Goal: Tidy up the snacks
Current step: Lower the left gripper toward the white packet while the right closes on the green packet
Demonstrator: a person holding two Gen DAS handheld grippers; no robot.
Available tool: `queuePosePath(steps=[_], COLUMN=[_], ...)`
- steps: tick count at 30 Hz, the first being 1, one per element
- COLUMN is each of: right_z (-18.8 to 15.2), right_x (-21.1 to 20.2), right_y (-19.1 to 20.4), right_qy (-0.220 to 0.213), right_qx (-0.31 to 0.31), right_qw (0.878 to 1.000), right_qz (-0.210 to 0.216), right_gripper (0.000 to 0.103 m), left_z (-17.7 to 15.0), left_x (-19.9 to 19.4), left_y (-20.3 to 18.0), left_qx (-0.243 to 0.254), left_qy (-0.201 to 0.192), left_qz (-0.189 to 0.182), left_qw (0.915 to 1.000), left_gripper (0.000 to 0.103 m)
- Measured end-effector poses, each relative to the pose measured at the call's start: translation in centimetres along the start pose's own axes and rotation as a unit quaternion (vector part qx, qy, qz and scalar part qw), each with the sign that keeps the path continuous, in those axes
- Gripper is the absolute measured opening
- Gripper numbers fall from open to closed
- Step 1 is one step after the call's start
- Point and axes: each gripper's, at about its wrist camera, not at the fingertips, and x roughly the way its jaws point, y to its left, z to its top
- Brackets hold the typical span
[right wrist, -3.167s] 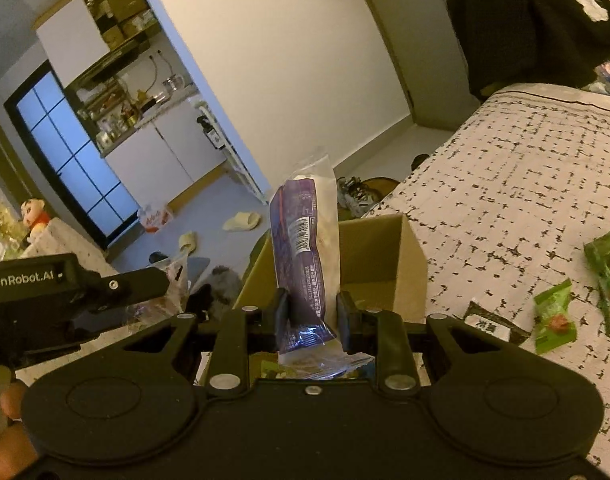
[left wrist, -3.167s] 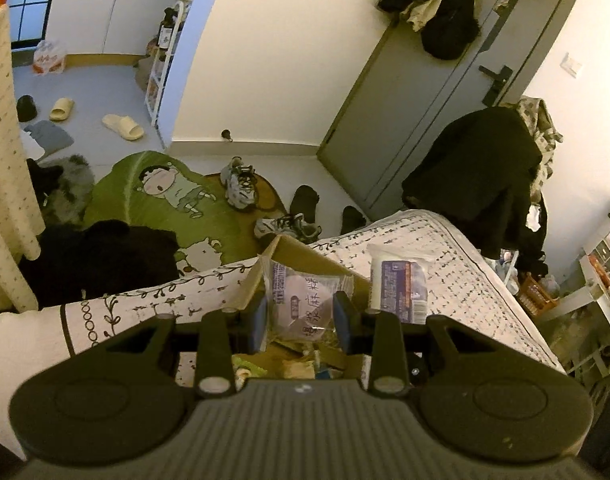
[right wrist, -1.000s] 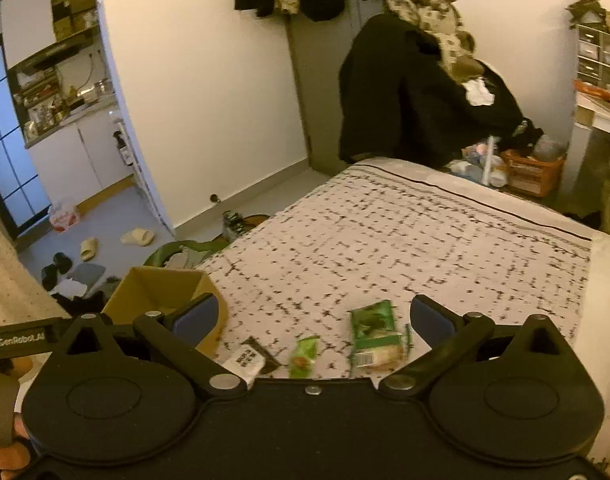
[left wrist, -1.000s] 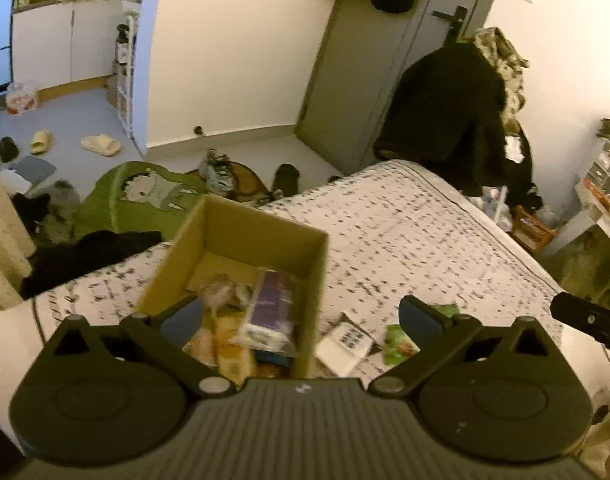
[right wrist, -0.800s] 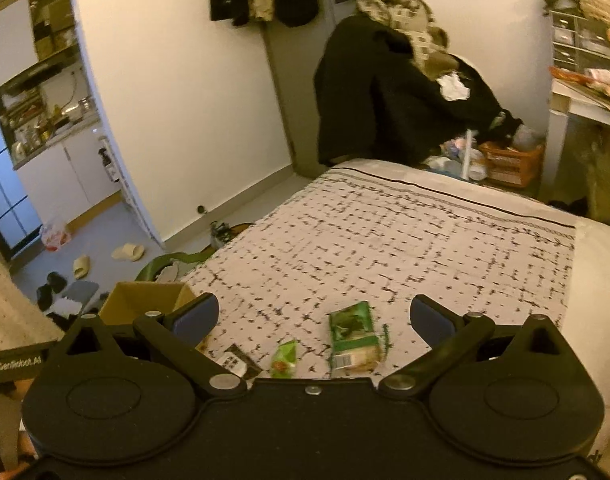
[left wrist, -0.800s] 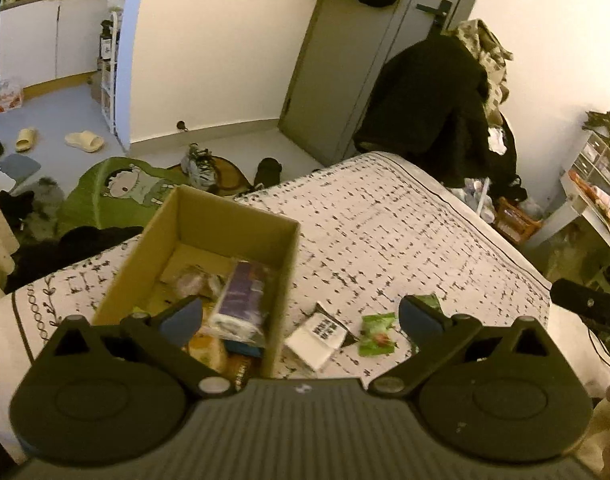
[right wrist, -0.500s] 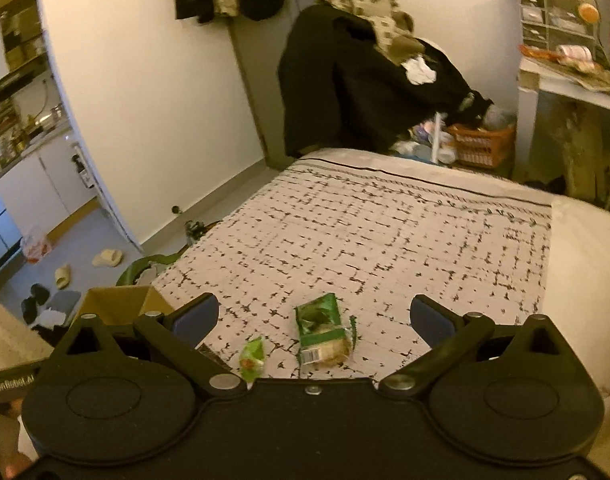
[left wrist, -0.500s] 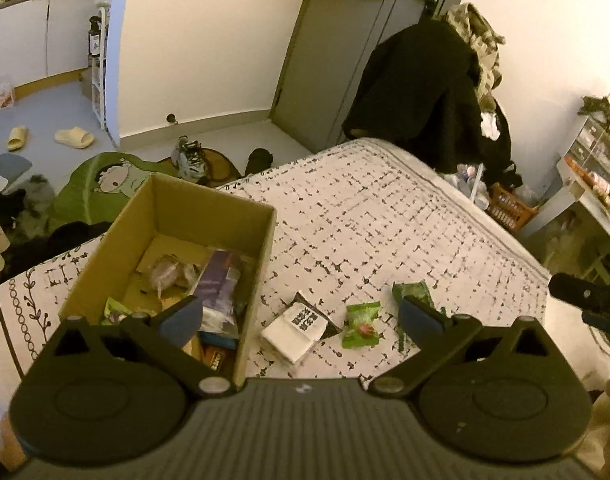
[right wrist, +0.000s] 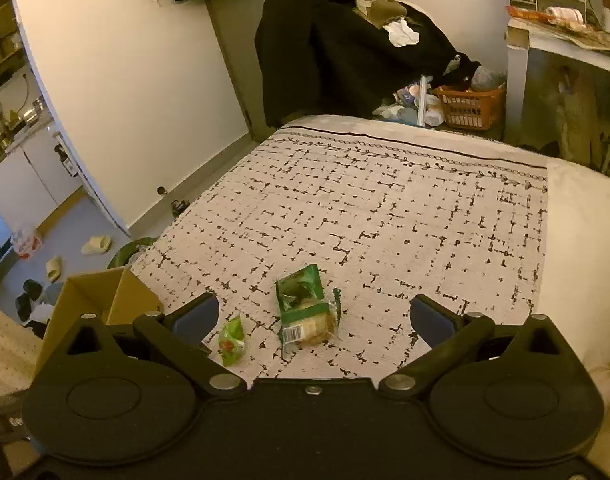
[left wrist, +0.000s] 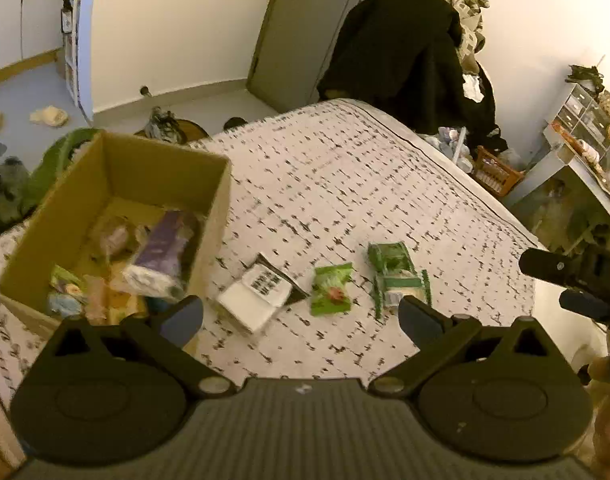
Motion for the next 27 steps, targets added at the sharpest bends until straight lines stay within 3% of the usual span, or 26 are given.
queuePosePath(steps=[11,20,27], right_z=[-0.4,-0.2,-0.3], right_x=[3.1,5.5,7.3], right_y=[-1.3,-2.4,-2.3], right_qy=[0.04,0.054,0.073], right_qx=[0.027,0.041,0.04], right_qw=[0.999,0.998,0.997], right_qz=[-0.014,-0.018,-0.006], right_gripper=[0.103,0.103,0.103], left_z=[-1.6,-2.0,-2.1], left_x=[2.7,5.6,7.8], left_y=[-0.8,-0.4,-1.7], left_qx=[0.001,0.024,0.102], left_qy=[-0.009,-0.021,-0.043], left_qz=[-0.014,0.011,0.068], left_qw=[0.9999,0.9994,0.9916], left_gripper=[0.1,0.089,0.074])
